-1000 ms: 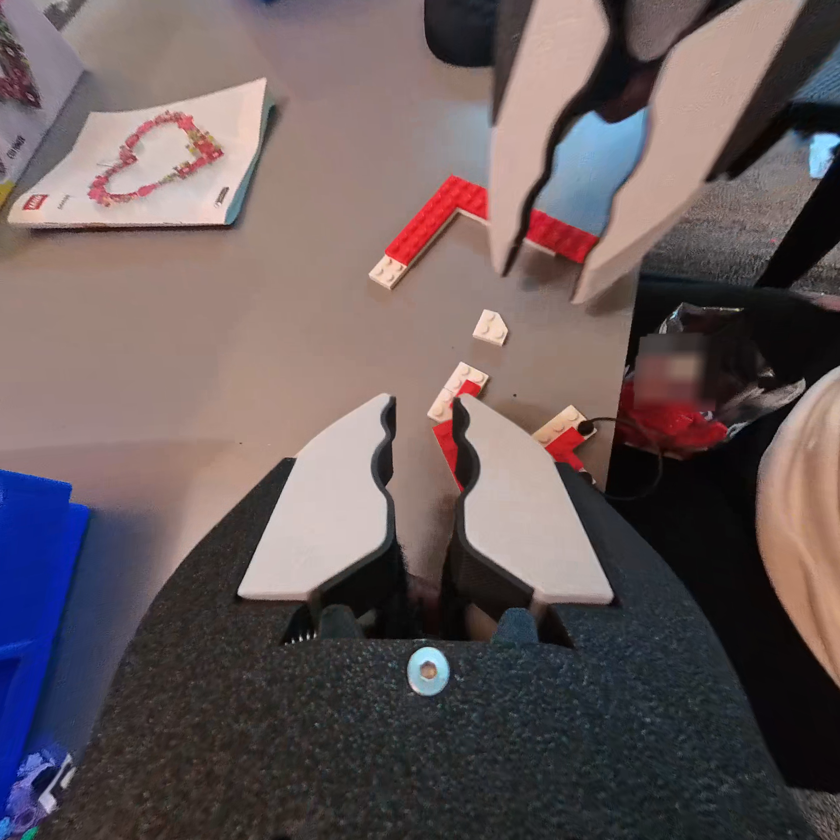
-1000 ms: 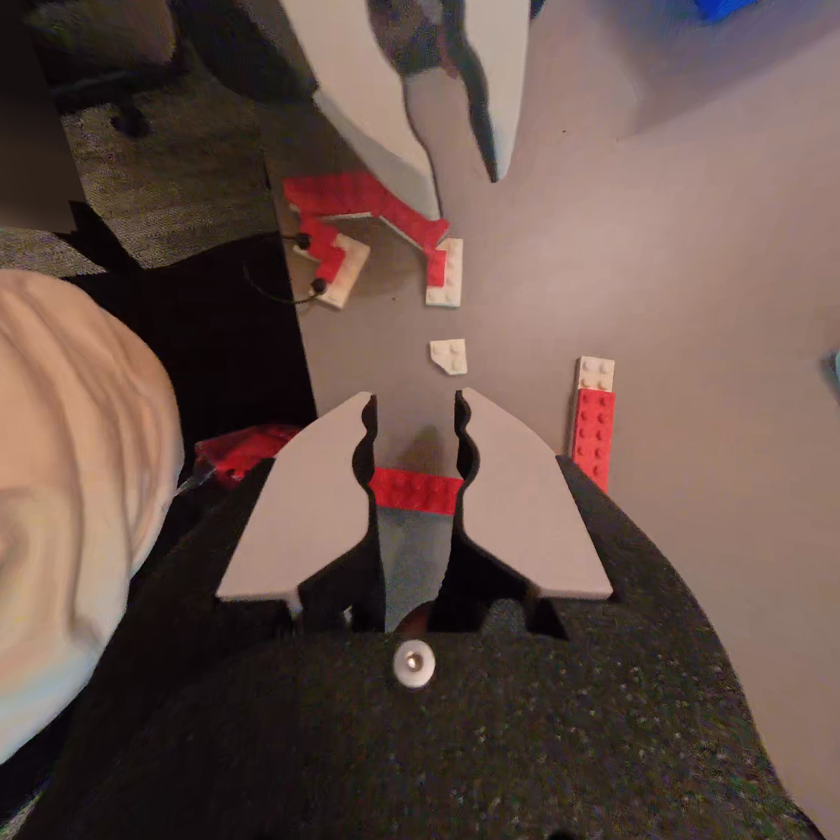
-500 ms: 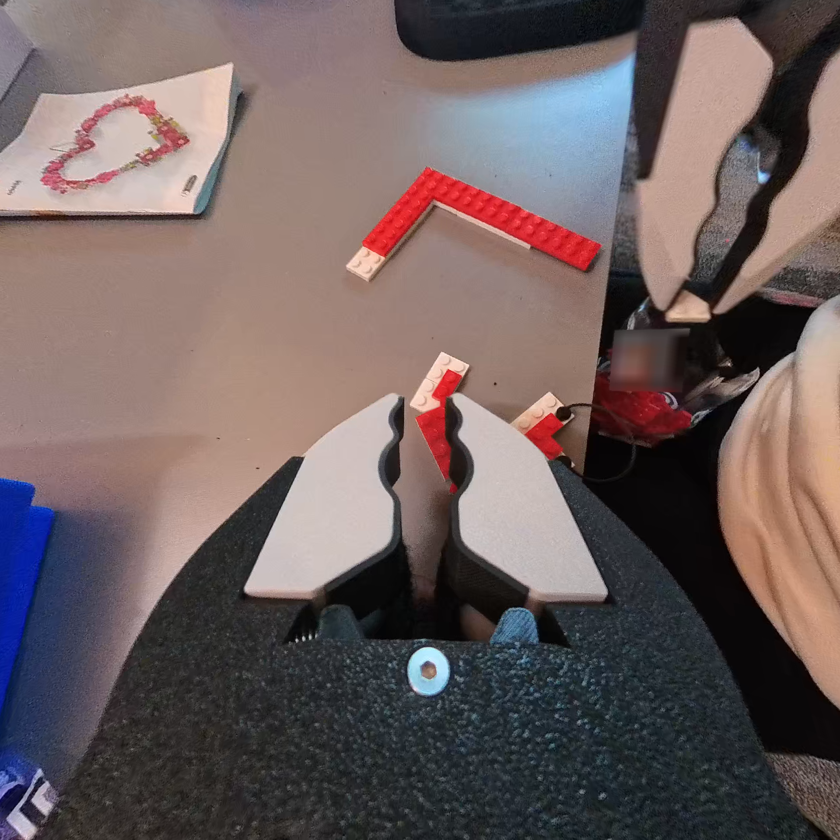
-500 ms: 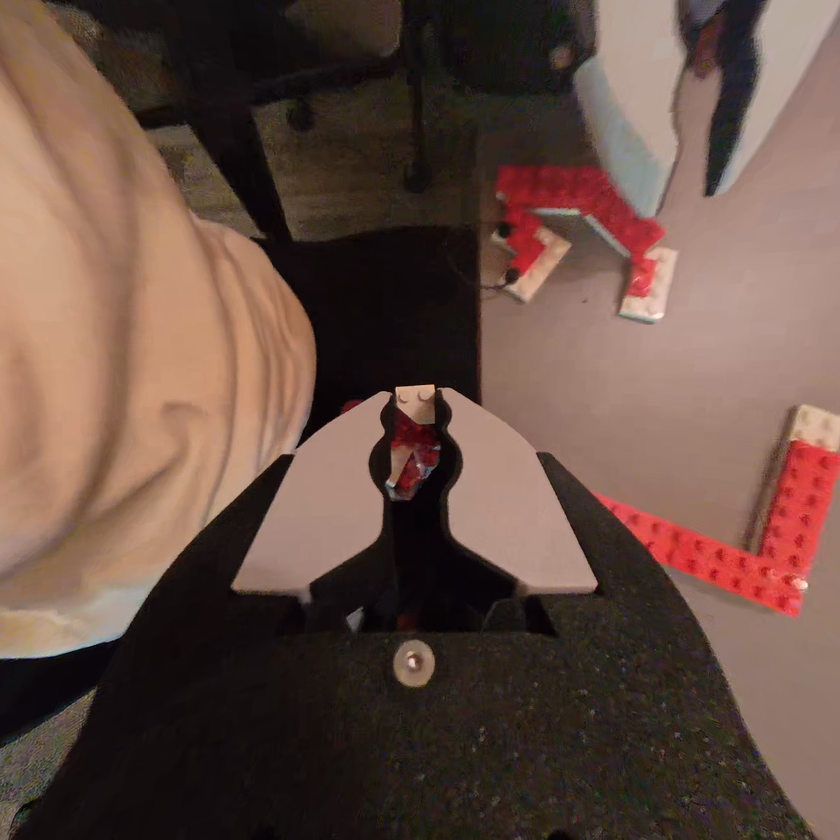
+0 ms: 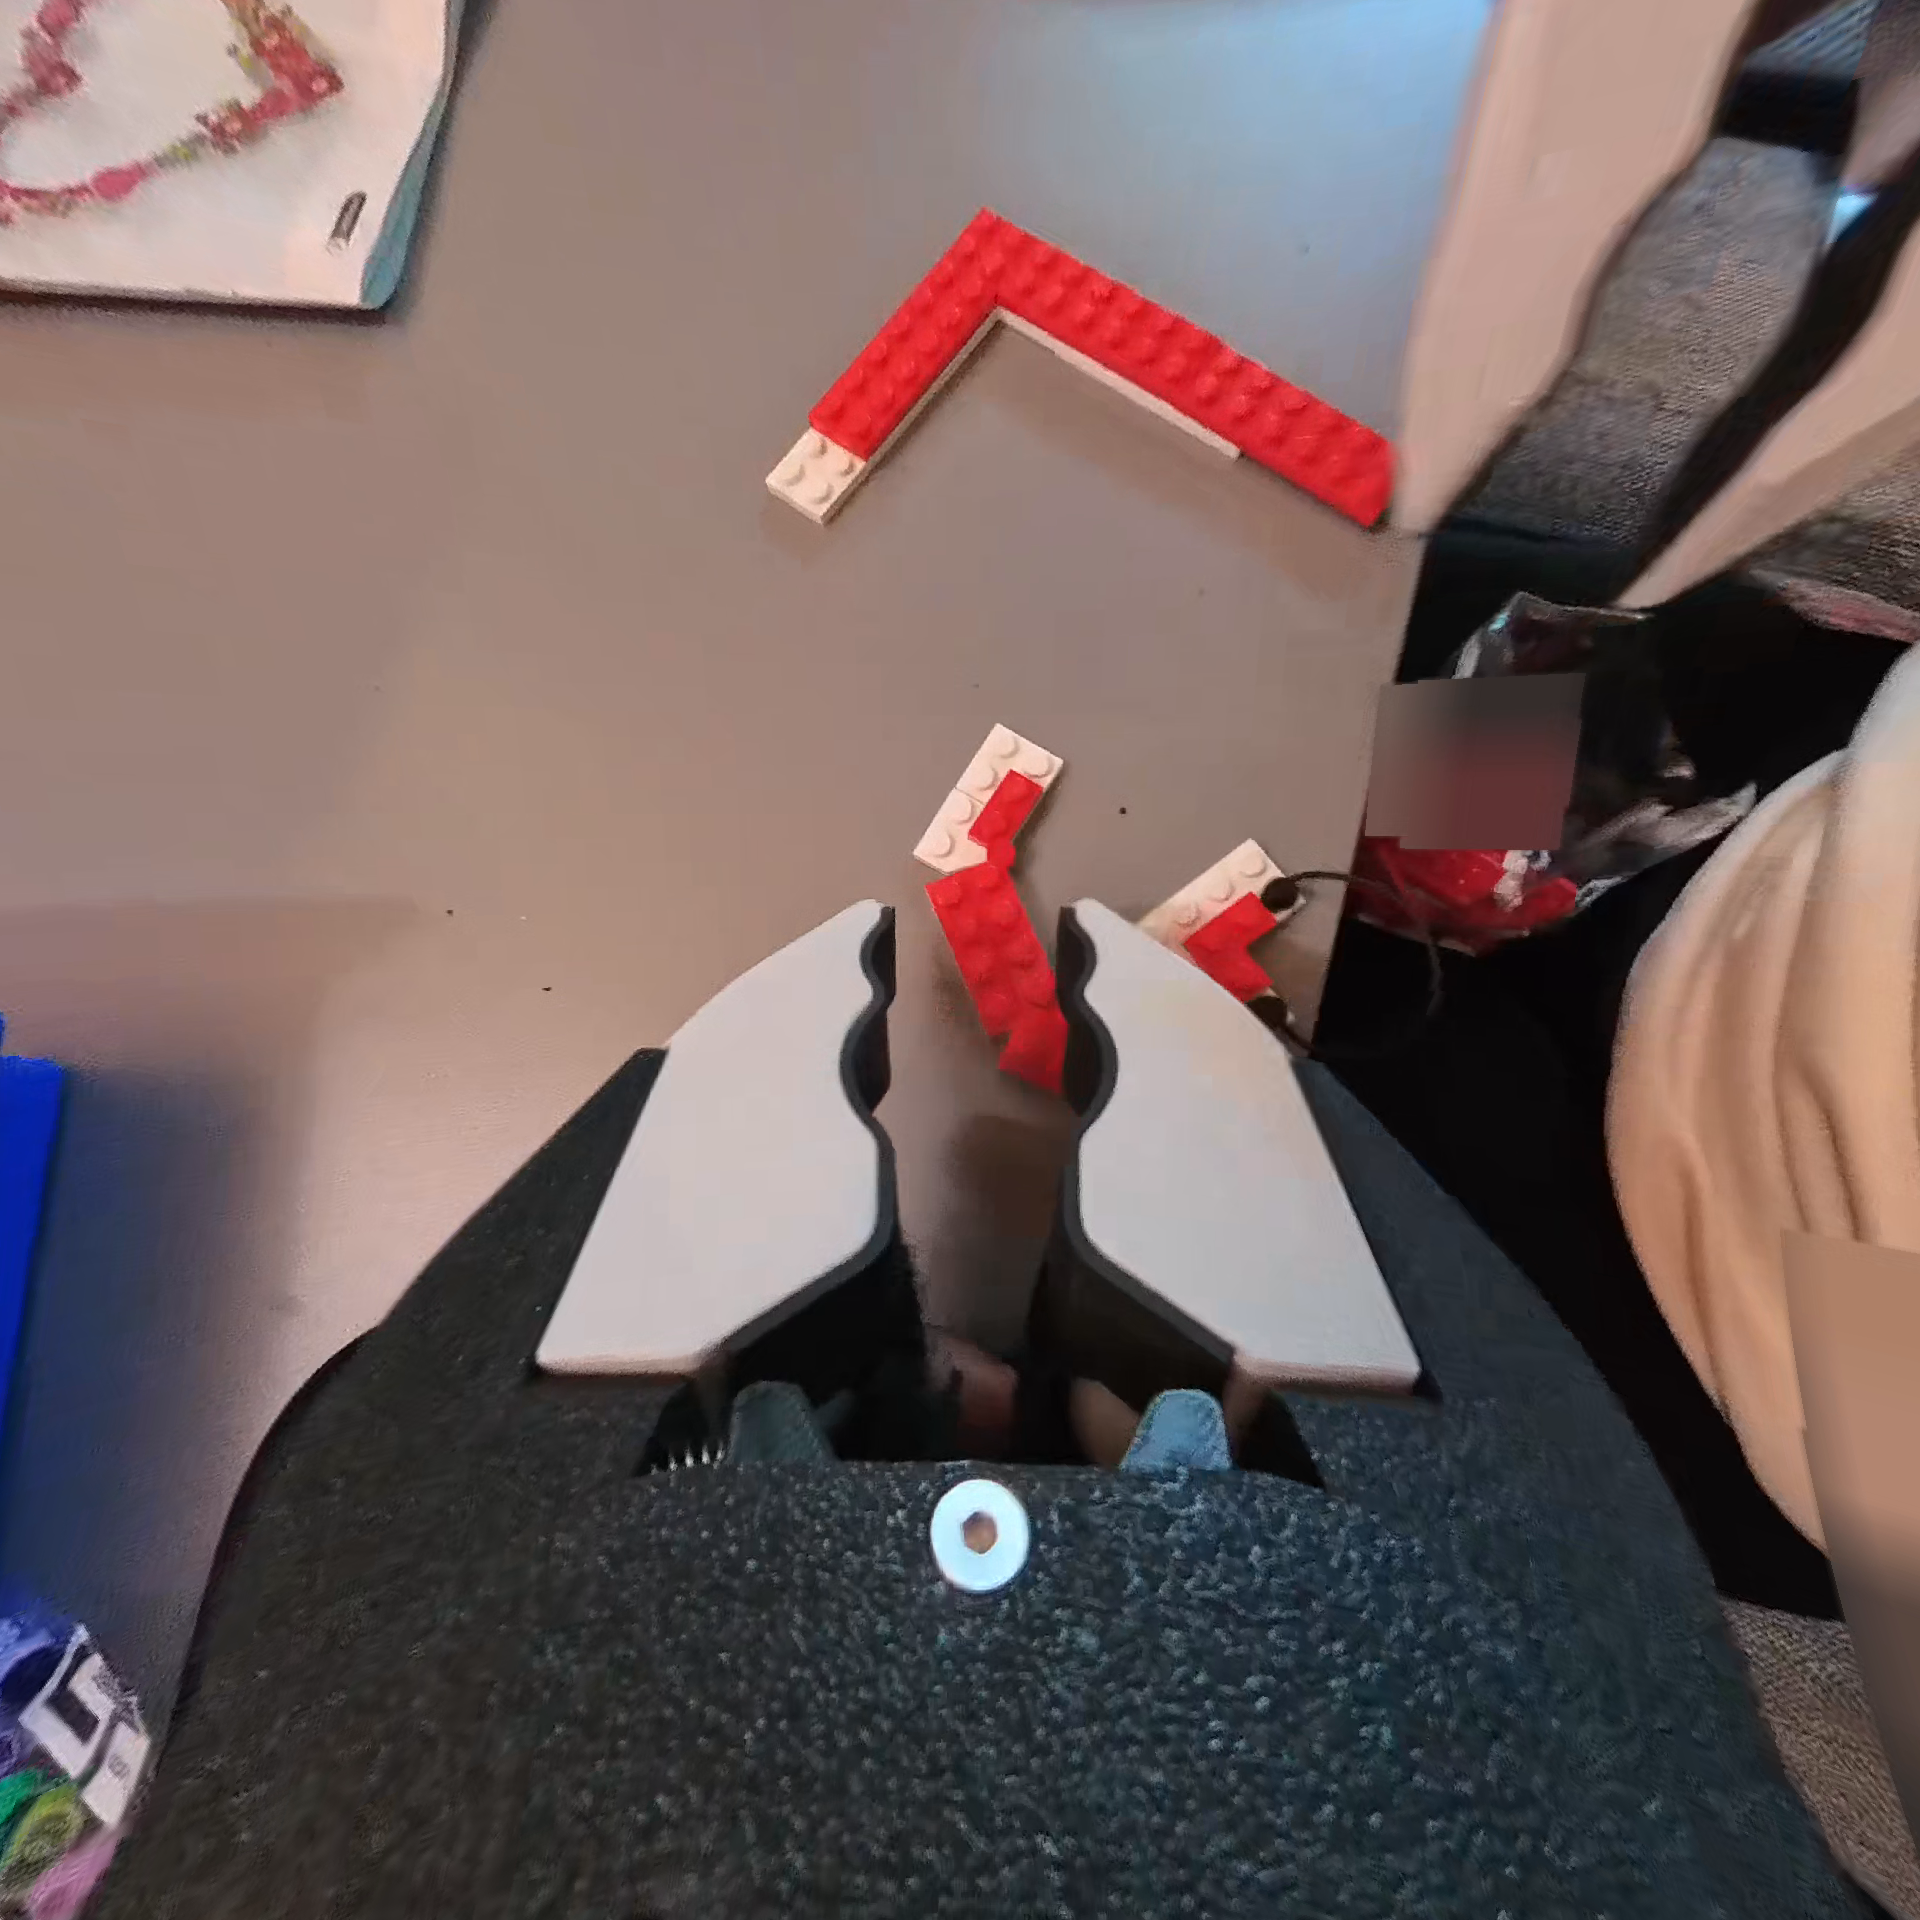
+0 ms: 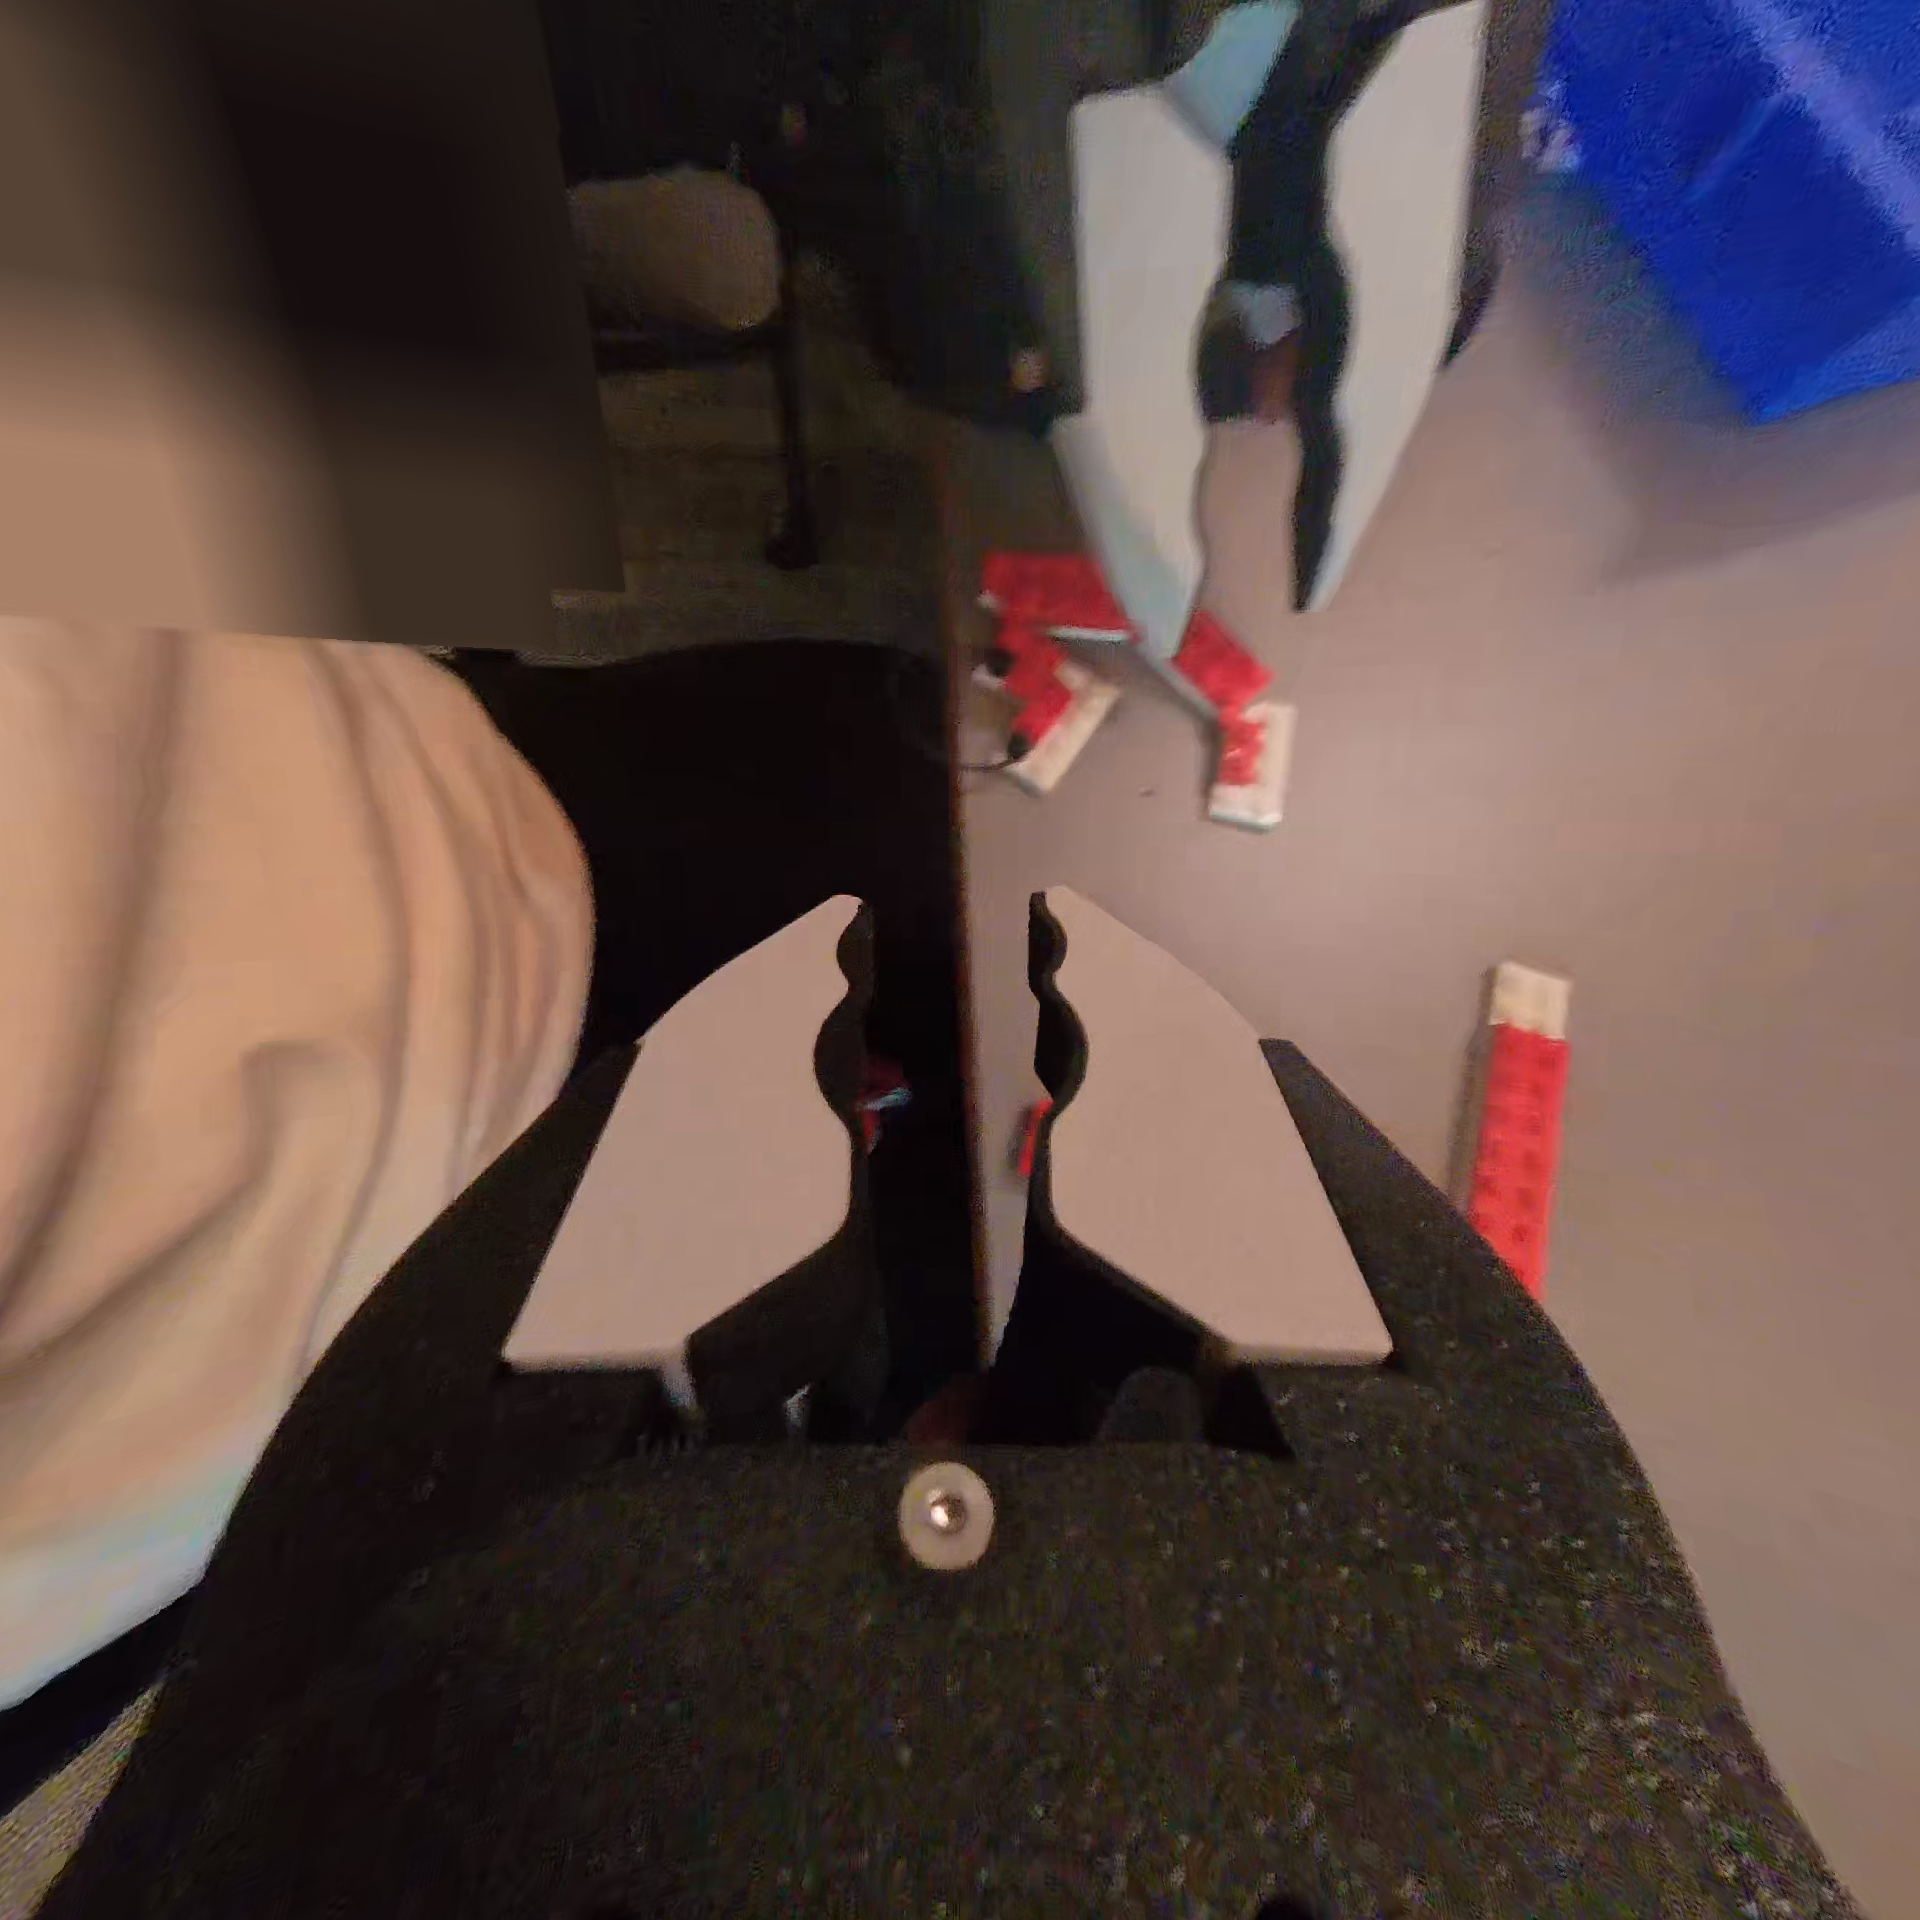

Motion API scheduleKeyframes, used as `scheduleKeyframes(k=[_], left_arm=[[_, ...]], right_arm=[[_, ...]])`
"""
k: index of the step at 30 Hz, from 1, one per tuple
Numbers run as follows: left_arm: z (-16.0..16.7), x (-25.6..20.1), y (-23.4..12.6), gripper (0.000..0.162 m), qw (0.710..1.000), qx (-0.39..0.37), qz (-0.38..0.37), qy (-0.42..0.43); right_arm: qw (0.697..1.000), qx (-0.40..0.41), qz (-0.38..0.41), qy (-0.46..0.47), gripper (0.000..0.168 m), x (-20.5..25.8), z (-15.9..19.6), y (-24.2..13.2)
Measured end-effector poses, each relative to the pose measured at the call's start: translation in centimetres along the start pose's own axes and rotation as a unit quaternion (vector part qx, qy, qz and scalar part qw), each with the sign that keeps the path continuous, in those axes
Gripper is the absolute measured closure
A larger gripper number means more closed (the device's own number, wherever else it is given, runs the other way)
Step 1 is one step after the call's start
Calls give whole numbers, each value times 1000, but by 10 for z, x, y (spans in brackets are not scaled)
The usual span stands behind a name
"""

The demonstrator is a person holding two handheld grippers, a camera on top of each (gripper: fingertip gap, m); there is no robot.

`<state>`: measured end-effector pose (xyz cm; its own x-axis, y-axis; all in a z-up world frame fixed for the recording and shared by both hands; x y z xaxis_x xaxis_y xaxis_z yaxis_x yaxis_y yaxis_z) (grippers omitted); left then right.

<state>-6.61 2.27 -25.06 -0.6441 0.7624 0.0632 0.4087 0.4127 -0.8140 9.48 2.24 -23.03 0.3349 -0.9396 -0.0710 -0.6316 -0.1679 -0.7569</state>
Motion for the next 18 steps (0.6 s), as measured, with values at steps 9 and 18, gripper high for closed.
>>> scheduleKeyframes(k=[9,18], left_arm=[[1,1,13,140,1000,20,-10,-21],[-2,5,10,128,1000,-5,-24,-18]], right_arm=[[996,82,20,41,141,-71,-16,61],[993,10,94,-73,153,-63,-33,49]])
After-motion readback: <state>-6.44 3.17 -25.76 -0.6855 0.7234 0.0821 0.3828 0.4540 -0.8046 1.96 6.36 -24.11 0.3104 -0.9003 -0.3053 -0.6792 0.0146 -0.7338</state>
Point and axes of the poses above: each gripper's, where its closed fingertips meet, y out along the fingers, z out of its underside, x = y × z across the jaws, the point moved 6 cm from there along -y, back along the fingers, and after that the axes turned 7 degrees about x, right-handed, at the moved point
